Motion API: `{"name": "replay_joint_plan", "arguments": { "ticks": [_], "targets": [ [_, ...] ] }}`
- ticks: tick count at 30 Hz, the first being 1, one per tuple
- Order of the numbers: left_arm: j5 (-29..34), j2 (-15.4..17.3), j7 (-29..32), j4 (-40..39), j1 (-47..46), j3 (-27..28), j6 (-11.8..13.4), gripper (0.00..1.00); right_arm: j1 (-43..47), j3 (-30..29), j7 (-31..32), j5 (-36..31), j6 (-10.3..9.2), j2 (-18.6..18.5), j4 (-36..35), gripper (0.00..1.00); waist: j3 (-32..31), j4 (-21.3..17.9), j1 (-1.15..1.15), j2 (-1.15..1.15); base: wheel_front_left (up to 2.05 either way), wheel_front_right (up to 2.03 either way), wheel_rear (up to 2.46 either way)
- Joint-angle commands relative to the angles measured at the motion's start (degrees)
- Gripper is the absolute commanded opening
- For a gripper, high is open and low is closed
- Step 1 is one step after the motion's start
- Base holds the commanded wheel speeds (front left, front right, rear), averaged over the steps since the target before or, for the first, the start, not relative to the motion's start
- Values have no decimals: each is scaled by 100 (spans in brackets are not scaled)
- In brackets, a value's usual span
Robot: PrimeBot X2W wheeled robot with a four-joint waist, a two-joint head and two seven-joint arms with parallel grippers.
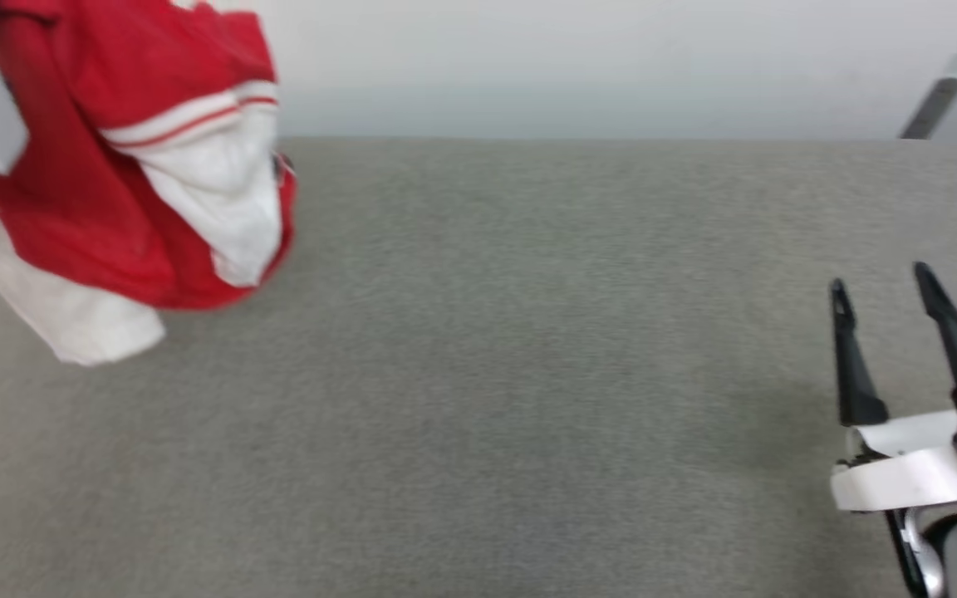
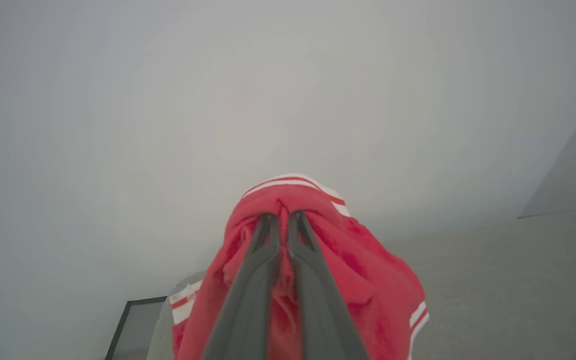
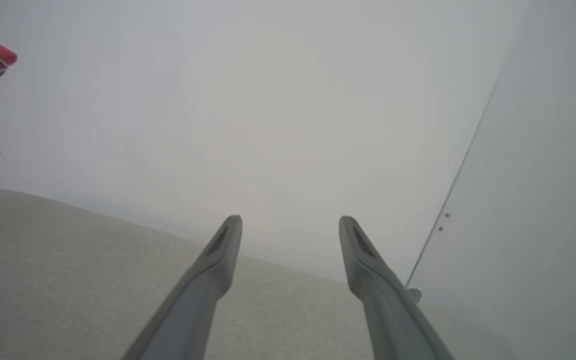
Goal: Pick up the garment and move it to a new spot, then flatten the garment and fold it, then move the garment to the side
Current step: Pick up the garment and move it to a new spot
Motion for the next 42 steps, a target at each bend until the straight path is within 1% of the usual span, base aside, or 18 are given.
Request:
{"name": "replay_joint_plan", "arguments": {
  "ticks": [1,6,10,11,12,13,14,17,22,26,29,35,40,42],
  "targets": [
    [-22,-29,95,-223,107,-20,102,0,55,-127,-32,-5,-4,-11,43,100,-66,-347,0,0,0,0,0],
    [-10,-215,403,-925,269,-268,333,0,96,-519,-78,-91,-4,24,160,100,-34,-695,0,0,0,0,0],
    [14,-450,580,-1296,364,-530,505,0,115,-728,-119,-149,-4,107,251,100,27,-935,0,0,0,0,0],
    [14,-450,580,-1296,364,-530,505,0,115,-728,-119,-149,-4,107,251,100,27,-935,0,0,0,0,0],
    [44,-570,654,-1427,459,-686,597,0,117,-785,-133,-164,-4,133,310,100,69,-1043,0,0,0,0,0],
    [61,-625,675,-1496,504,-760,632,0,113,-800,-145,-179,-4,157,342,100,98,-1097,0,0,0,0,0],
    [61,-625,675,-1496,504,-760,632,0,113,-800,-145,-179,-4,157,342,100,98,-1097,0,0,0,0,0],
    [98,-829,727,-1605,718,-1041,734,0,87,-835,-171,-173,-4,221,455,100,183,-1216,0,0,0,0,0],
    [95,-1104,684,-1517,1108,-1436,788,0,22,-820,-205,-131,-4,293,647,100,313,-1358,0,0,0,0,0],
    [26,-1235,567,-1273,1469,-1608,790,0,10,-838,-220,-80,-4,328,802,100,367,-1424,0,0,0,0,0],
    [-59,-1276,509,-1072,1753,-1717,734,0,44,-833,-225,-68,-4,348,872,100,395,-1442,0,0,0,0,0],
    [-203,-1325,257,-512,2224,-1894,495,0,87,-752,-228,3,-4,365,907,100,396,-1456,0,0,0,0,0],
    [-281,-1370,70,-77,2420,-2020,281,0,148,-681,-229,66,-4,369,943,100,337,-1417,0,0,0,0,0],
    [-344,-1416,25,56,2466,-2070,193,12,158,-637,-229,74,-4,369,960,100,286,-1384,0,0,0,0,0]
  ]
}}
